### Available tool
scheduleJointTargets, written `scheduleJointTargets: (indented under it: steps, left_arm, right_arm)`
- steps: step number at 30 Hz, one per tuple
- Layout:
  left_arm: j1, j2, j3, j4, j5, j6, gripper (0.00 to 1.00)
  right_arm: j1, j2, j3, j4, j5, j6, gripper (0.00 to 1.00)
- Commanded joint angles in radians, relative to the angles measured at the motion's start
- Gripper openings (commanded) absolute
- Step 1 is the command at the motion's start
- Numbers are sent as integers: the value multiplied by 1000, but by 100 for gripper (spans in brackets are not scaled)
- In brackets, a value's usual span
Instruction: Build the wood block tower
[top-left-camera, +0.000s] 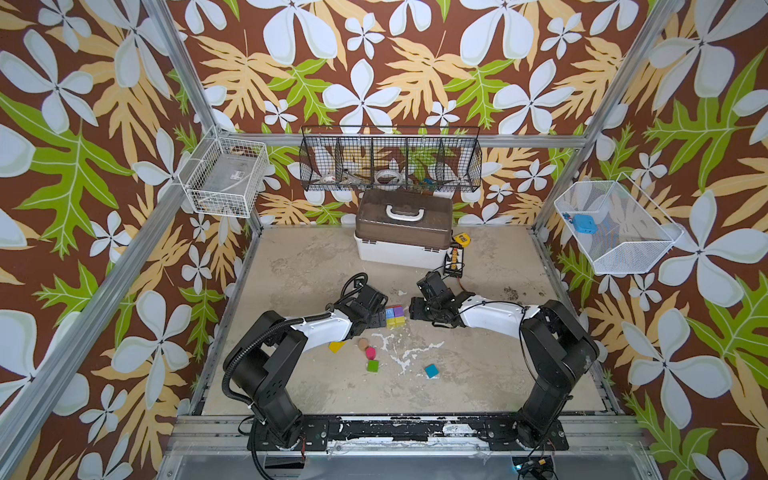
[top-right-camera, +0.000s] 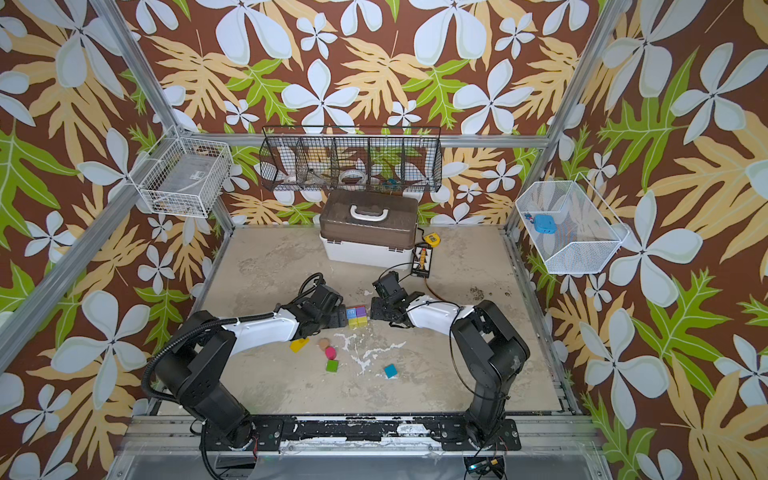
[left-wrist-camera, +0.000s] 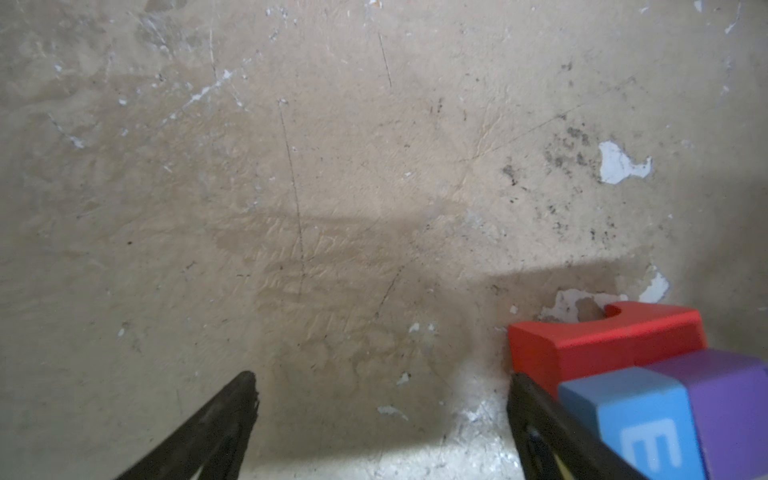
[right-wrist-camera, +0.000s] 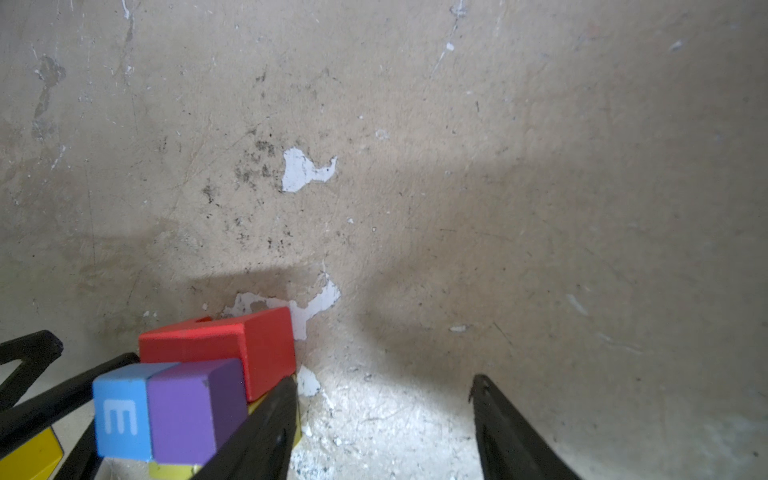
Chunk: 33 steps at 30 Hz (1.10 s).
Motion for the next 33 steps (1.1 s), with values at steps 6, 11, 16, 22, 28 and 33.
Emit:
scheduleJointTargets:
  steps: [6, 11, 16, 22, 28, 33]
  left_arm:
    - [0, 20, 32, -15, -21, 5, 95]
    - [-1, 28, 44, -24, -23, 11, 95]
    - [-1, 31, 49, -24, -13, 11, 95]
    - [-1, 44, 61, -24, -4, 11, 95]
    - [-1, 45, 64, -24, 0, 12, 95]
    - [-1, 40, 64, -29, -10, 14, 95]
  right_arm:
    - [12, 18, 23, -17, 16, -14, 67]
    - [15, 18, 25, -17, 15, -14, 67]
    - [17, 24, 29, -19, 14, -17, 67]
    - [19, 27, 34, -23, 14, -18, 67]
    - [20, 29, 35, -23, 12, -18, 67]
    - [21, 33, 39, -26, 11, -20, 67]
